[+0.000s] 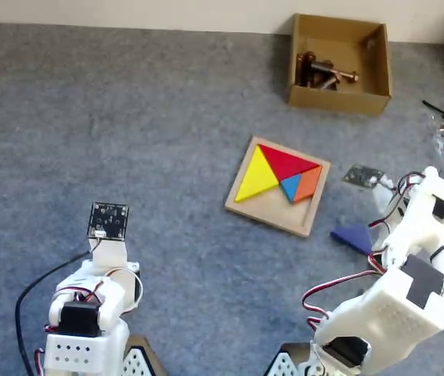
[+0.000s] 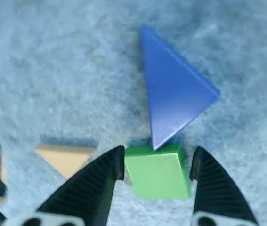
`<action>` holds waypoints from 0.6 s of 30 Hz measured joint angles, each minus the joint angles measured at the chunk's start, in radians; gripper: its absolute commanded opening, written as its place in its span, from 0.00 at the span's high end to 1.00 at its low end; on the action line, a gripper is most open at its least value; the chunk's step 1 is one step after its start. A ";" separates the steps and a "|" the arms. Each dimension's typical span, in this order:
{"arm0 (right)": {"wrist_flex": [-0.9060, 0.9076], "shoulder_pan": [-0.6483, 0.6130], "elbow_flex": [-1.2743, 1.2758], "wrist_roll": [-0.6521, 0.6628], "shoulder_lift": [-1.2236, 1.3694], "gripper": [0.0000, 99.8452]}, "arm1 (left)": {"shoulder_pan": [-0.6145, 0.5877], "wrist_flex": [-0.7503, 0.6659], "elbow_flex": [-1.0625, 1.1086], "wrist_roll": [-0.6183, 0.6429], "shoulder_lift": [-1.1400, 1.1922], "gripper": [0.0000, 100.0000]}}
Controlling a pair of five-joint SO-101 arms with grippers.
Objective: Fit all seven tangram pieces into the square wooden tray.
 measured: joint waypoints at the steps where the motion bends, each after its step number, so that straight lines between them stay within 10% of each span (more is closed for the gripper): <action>1: 0.000 0.005 0.000 0.029 0.000 0.78 | 0.000 0.000 0.000 0.000 0.000 0.99; 18: 0.000 0.086 0.000 0.245 0.000 0.78 | 0.000 0.000 0.000 0.000 0.000 0.99</action>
